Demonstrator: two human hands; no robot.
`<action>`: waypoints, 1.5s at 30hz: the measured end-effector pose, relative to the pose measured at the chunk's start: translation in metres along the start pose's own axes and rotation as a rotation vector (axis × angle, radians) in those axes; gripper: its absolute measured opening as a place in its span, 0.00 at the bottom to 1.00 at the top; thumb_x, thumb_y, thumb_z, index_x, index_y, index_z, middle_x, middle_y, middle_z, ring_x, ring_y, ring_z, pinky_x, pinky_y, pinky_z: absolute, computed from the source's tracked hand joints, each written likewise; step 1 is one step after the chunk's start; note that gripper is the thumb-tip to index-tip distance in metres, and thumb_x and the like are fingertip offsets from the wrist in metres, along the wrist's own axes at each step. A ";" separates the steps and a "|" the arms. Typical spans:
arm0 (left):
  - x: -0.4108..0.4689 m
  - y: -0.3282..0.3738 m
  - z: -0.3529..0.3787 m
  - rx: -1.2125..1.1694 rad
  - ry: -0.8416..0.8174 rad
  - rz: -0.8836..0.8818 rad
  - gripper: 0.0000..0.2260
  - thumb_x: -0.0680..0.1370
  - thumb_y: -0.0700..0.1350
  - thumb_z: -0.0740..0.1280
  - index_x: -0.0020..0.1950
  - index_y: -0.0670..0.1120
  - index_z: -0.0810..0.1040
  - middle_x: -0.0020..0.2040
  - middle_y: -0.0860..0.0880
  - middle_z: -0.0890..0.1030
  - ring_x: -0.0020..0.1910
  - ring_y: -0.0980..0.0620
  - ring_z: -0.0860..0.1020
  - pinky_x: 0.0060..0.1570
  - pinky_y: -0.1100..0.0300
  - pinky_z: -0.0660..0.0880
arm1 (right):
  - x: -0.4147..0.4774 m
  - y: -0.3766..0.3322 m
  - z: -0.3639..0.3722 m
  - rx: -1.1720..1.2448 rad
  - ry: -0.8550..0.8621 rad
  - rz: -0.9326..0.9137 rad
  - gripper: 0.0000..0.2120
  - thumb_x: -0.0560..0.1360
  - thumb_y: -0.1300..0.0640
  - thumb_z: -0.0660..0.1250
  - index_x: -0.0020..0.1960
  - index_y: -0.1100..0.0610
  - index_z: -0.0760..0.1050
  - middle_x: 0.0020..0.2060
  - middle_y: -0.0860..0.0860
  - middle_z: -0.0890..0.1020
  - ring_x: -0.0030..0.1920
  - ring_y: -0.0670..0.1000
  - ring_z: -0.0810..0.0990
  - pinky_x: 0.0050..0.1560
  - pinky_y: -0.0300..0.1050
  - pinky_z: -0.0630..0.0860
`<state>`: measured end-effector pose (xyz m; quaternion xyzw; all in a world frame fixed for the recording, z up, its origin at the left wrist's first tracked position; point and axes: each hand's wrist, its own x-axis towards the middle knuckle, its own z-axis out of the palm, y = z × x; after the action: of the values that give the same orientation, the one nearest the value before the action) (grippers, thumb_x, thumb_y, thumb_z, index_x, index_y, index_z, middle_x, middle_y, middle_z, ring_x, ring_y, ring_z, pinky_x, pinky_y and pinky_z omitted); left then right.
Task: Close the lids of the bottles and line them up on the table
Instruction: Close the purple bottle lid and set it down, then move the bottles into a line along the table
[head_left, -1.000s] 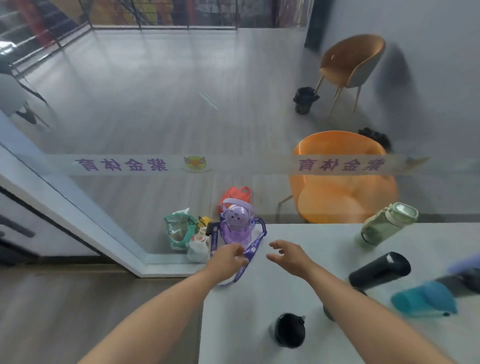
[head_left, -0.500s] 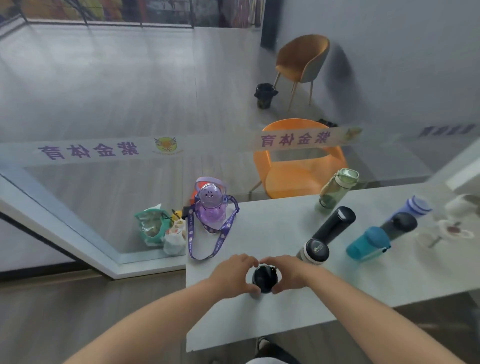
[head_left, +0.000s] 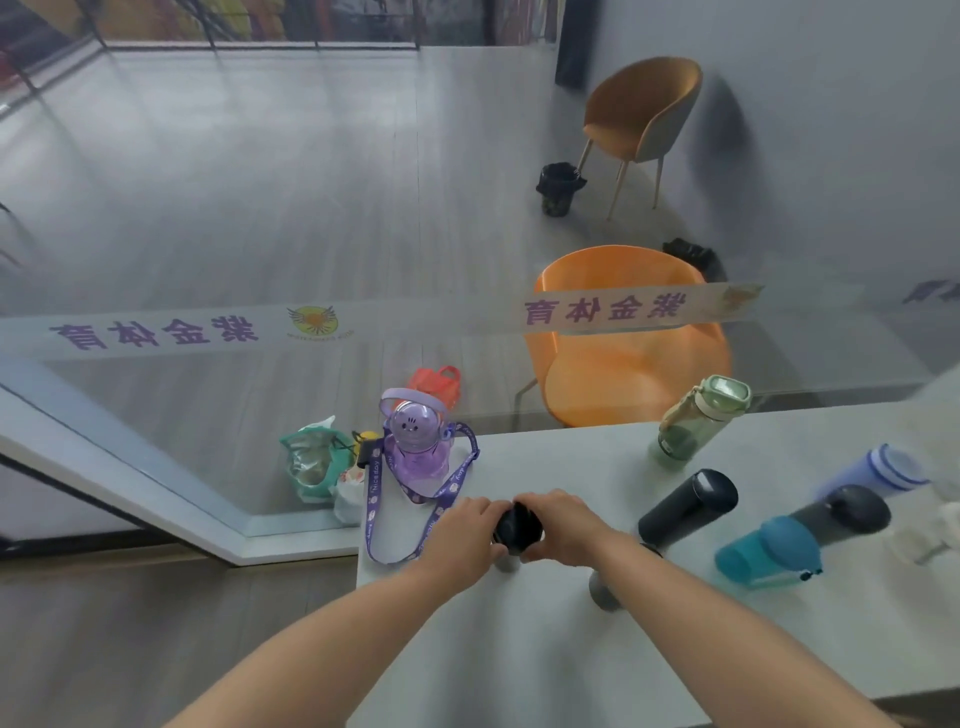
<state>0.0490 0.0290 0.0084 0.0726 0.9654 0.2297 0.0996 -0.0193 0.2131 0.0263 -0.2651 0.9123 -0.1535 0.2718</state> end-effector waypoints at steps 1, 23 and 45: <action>0.012 -0.001 -0.003 0.002 0.007 -0.011 0.25 0.74 0.51 0.71 0.69 0.53 0.69 0.60 0.51 0.77 0.58 0.48 0.72 0.58 0.53 0.71 | 0.009 0.004 -0.007 -0.006 0.017 0.000 0.26 0.64 0.43 0.78 0.58 0.44 0.72 0.52 0.47 0.82 0.53 0.53 0.75 0.52 0.48 0.73; 0.150 -0.033 -0.040 0.135 0.084 -0.097 0.28 0.73 0.53 0.72 0.70 0.52 0.67 0.63 0.50 0.76 0.61 0.46 0.72 0.58 0.51 0.72 | 0.135 0.042 -0.082 -0.038 0.078 -0.011 0.30 0.70 0.38 0.72 0.68 0.47 0.68 0.61 0.47 0.79 0.61 0.54 0.71 0.63 0.53 0.67; 0.070 0.026 -0.035 0.065 0.151 0.144 0.03 0.77 0.40 0.63 0.48 0.45 0.75 0.46 0.45 0.79 0.44 0.40 0.77 0.36 0.51 0.70 | -0.038 0.056 -0.069 0.117 -0.006 0.382 0.25 0.77 0.41 0.65 0.71 0.48 0.70 0.67 0.48 0.76 0.64 0.51 0.76 0.66 0.47 0.72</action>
<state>-0.0237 0.0501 0.0396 0.1276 0.9694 0.2097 0.0074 -0.0544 0.2896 0.0738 -0.0712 0.9347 -0.1509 0.3138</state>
